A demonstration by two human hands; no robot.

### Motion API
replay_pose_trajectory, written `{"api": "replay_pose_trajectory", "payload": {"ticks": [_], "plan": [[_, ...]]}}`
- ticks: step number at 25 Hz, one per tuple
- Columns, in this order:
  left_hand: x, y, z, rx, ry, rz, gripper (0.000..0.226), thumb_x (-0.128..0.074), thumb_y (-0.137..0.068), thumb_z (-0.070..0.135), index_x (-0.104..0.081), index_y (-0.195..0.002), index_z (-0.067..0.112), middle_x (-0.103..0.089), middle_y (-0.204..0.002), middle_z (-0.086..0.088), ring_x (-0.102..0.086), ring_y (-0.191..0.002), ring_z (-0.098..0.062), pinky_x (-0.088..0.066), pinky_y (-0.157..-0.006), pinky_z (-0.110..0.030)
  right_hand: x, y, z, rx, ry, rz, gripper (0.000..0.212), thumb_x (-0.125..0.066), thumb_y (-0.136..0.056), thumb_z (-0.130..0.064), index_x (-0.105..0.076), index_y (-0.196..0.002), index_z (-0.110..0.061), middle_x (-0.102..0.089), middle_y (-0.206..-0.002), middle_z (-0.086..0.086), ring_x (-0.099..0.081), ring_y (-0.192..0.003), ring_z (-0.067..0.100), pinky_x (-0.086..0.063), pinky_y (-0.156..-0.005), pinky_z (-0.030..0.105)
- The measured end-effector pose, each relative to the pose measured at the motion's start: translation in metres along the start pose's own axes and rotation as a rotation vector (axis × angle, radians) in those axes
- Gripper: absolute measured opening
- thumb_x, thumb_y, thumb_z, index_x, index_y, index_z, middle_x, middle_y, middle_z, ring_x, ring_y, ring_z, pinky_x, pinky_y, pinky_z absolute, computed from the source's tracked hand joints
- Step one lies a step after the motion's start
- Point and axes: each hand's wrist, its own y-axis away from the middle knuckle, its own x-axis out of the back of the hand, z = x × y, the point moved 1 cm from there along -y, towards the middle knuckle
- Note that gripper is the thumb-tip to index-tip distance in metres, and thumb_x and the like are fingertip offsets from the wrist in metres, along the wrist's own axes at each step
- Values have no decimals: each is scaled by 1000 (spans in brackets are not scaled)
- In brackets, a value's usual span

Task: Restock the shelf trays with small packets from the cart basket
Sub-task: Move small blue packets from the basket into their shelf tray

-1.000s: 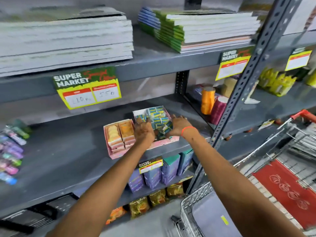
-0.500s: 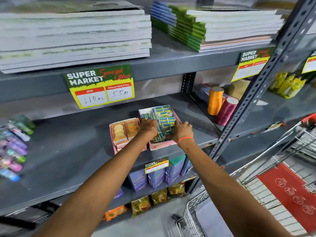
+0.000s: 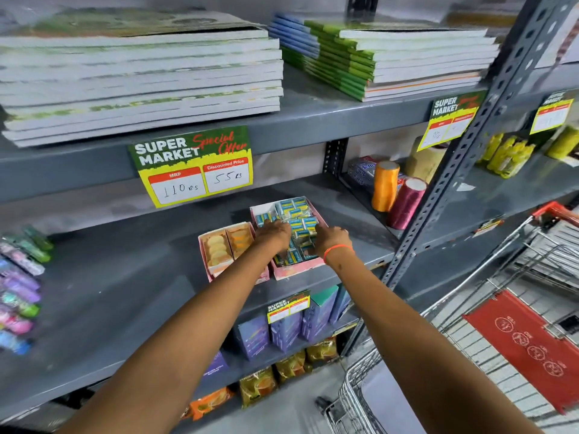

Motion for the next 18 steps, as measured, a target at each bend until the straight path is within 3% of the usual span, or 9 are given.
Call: {"api": "replay_pose_trajectory", "payload": {"ticks": [4, 6, 11, 15, 18], "plan": [[-1, -1, 6, -41, -40, -89, 70, -58, -92, 3, -26, -148, 31, -18, -158, -14, -22, -144, -37, -36, -113, -47, -3, -2, -1, 15, 113, -18, 52, -57, -89, -48, -56, -126, -12, -63, -128, 12, -59, -118, 29, -46, -99, 36], [1, -5, 8, -50, -105, -163, 77, -60, -90, 2, -22, -149, 32, -7, -161, -14, -15, -146, -38, -32, -116, -48, -5, -4, -1, 19, 128, -34, 52, -57, -89, -48, -57, -125, -11, -63, -128, 12, -59, -117, 29, -46, -98, 35], [12, -8, 12, -52, -251, -267, 83, -68, -88, 14, -17, -151, 31, 1, -161, -15, -11, -146, -37, -29, -116, -47, -9, -11, 1, 10, 81, -3, 48, -55, -91, -45, -58, -124, -10, -61, -128, 14, -56, -119, 29, -46, -99, 35], [9, -16, 13, 13, -187, -296, 90, -69, -88, 14, -8, -152, 33, 7, -161, -14, -14, -146, -37, -29, -117, -47, -16, -12, 3, -23, 12, -17, 49, -53, -93, -41, -56, -128, -7, -51, -135, 21, -46, -125, 34, -42, -104, 38], [14, -6, 16, -1, -167, -274, 84, -66, -89, 7, -15, -151, 32, -5, -161, -14, -20, -144, -37, -32, -115, -45, -15, -9, 5, 6, -77, -46, 49, -51, -94, -41, -53, -130, -8, -50, -136, 24, -44, -126, 37, -41, -105, 41]]}}
